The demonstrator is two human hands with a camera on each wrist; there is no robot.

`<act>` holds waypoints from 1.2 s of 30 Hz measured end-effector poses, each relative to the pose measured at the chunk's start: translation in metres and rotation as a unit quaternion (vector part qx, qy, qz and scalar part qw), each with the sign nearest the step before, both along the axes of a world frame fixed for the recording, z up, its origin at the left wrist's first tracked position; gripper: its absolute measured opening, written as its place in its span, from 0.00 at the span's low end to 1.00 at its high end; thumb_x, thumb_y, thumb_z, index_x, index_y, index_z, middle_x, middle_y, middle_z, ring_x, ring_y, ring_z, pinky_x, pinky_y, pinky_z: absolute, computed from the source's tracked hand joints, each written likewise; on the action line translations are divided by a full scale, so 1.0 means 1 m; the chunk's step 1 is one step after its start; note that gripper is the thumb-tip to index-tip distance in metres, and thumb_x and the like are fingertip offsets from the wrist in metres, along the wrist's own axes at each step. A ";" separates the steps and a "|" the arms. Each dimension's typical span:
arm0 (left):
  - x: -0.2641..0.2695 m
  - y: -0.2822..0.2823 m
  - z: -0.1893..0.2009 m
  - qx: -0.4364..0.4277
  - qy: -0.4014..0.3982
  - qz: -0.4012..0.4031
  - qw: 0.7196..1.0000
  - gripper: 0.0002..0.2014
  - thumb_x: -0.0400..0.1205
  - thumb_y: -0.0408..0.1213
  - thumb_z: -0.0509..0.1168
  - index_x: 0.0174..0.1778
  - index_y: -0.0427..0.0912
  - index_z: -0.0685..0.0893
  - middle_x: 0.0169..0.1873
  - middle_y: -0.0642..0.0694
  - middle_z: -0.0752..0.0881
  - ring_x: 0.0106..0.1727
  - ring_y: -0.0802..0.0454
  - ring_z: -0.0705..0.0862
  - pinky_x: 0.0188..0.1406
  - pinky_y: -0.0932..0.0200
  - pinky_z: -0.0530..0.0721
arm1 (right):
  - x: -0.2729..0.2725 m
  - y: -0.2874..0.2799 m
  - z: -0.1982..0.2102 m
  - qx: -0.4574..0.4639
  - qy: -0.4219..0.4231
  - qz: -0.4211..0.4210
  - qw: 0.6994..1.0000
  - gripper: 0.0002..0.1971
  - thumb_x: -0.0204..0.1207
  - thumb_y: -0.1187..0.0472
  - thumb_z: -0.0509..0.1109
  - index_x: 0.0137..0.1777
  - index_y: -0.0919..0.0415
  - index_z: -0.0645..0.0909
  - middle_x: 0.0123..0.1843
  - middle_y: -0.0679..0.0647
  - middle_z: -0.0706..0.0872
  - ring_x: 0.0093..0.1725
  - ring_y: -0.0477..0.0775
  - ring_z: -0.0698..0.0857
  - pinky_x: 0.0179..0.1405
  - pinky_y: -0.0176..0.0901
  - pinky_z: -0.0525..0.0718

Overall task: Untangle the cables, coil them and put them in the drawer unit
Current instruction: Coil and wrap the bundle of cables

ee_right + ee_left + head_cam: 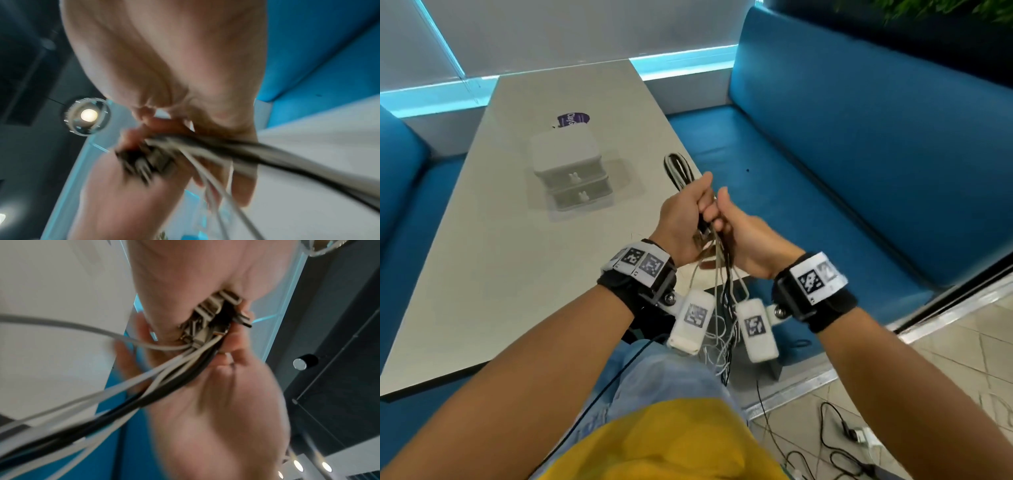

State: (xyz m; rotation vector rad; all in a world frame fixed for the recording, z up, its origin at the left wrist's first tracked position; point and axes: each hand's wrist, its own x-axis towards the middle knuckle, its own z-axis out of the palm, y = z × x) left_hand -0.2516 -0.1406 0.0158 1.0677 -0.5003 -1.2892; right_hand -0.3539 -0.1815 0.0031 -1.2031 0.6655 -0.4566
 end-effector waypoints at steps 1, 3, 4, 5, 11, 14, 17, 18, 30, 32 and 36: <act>0.003 -0.002 0.003 0.002 -0.006 0.018 1.000 0.28 0.87 0.46 0.56 0.18 0.45 0.62 0.15 0.48 0.64 0.17 0.49 0.69 0.24 0.60 0.72 | 0.000 0.006 -0.009 0.023 -0.005 0.004 1.000 0.25 0.83 0.36 0.49 0.42 0.55 0.75 0.28 0.52 0.77 0.29 0.53 0.76 0.35 0.48 0.80; 0.010 -0.004 0.006 0.011 -0.027 0.049 0.998 0.26 0.87 0.48 0.57 0.22 0.45 0.62 0.16 0.49 0.64 0.18 0.50 0.69 0.26 0.59 0.73 | -0.003 0.014 -0.025 0.032 -0.012 0.011 0.999 0.25 0.83 0.36 0.47 0.47 0.53 0.77 0.25 0.54 0.71 0.24 0.52 0.68 0.31 0.45 0.75; 0.013 -0.005 0.007 0.019 -0.028 0.065 0.997 0.26 0.87 0.48 0.57 0.23 0.45 0.62 0.17 0.49 0.64 0.18 0.50 0.68 0.26 0.59 0.73 | -0.004 0.017 -0.032 0.026 -0.018 0.012 0.999 0.25 0.84 0.37 0.47 0.50 0.54 0.78 0.24 0.52 0.67 0.22 0.49 0.63 0.28 0.42 0.69; 0.014 -0.006 0.007 0.028 -0.028 0.078 0.996 0.25 0.87 0.49 0.57 0.23 0.46 0.62 0.17 0.50 0.64 0.18 0.51 0.67 0.25 0.59 0.73 | -0.005 0.021 -0.039 0.016 -0.024 0.008 1.000 0.25 0.85 0.39 0.47 0.51 0.56 0.79 0.24 0.50 0.63 0.21 0.47 0.59 0.25 0.39 0.64; 0.038 -0.005 0.002 0.084 -0.120 0.162 0.976 0.21 0.85 0.45 0.59 0.26 0.46 0.66 0.15 0.50 0.66 0.16 0.51 0.65 0.20 0.61 0.73 | 0.000 0.042 -0.055 -0.153 0.066 0.007 0.986 0.16 0.88 0.53 0.54 0.54 0.64 0.78 0.23 0.41 0.65 0.21 0.41 0.62 0.20 0.34 0.61; 0.056 -0.001 0.001 0.107 -0.188 0.172 0.961 0.19 0.84 0.44 0.60 0.27 0.45 0.67 0.15 0.50 0.66 0.16 0.51 0.66 0.21 0.60 0.75 | 0.000 0.042 -0.050 -0.330 0.145 0.050 0.931 0.13 0.87 0.54 0.57 0.53 0.61 0.78 0.31 0.41 0.78 0.30 0.43 0.74 0.33 0.40 0.74; 0.066 0.005 -0.001 0.139 -0.276 0.117 0.944 0.18 0.84 0.45 0.60 0.28 0.44 0.69 0.17 0.49 0.67 0.15 0.52 0.67 0.21 0.60 0.77 | 0.000 0.037 -0.033 -0.460 0.177 0.055 0.869 0.16 0.84 0.53 0.62 0.70 0.54 0.76 0.58 0.51 0.88 0.55 0.53 0.85 0.58 0.49 0.81; 0.068 0.008 -0.002 0.151 -0.299 0.086 0.938 0.18 0.84 0.45 0.60 0.28 0.44 0.69 0.17 0.49 0.68 0.14 0.52 0.67 0.21 0.60 0.77 | 0.001 0.035 -0.025 -0.490 0.170 0.051 0.854 0.16 0.83 0.54 0.63 0.70 0.54 0.78 0.59 0.51 0.88 0.57 0.54 0.85 0.59 0.50 0.81; 0.072 0.035 0.014 0.170 -0.368 -0.163 0.899 0.30 0.78 0.66 0.58 0.17 0.47 0.76 0.18 0.51 0.67 0.20 0.55 0.65 0.24 0.62 0.65 | 0.016 0.013 0.019 -0.520 0.141 0.055 0.841 0.09 0.80 0.62 0.69 0.54 0.56 0.90 0.42 0.48 0.90 0.41 0.41 0.82 0.41 0.25 0.75; 0.074 0.040 0.012 0.149 -0.326 -0.180 0.916 0.29 0.72 0.68 0.61 0.16 0.47 0.80 0.19 0.50 0.66 0.22 0.55 0.64 0.24 0.62 0.64 | 0.017 0.011 0.023 -0.496 0.153 0.054 0.853 0.09 0.80 0.64 0.68 0.50 0.55 0.90 0.40 0.46 0.90 0.39 0.37 0.83 0.38 0.24 0.76; 0.074 0.045 0.009 0.093 -0.327 -0.260 0.904 0.10 0.69 0.35 0.79 0.27 0.47 0.84 0.21 0.49 0.72 0.23 0.55 0.68 0.26 0.59 0.63 | 0.022 0.009 0.024 -0.480 0.146 0.043 0.864 0.07 0.76 0.64 0.70 0.44 0.52 0.89 0.36 0.42 0.89 0.38 0.36 0.85 0.39 0.26 0.79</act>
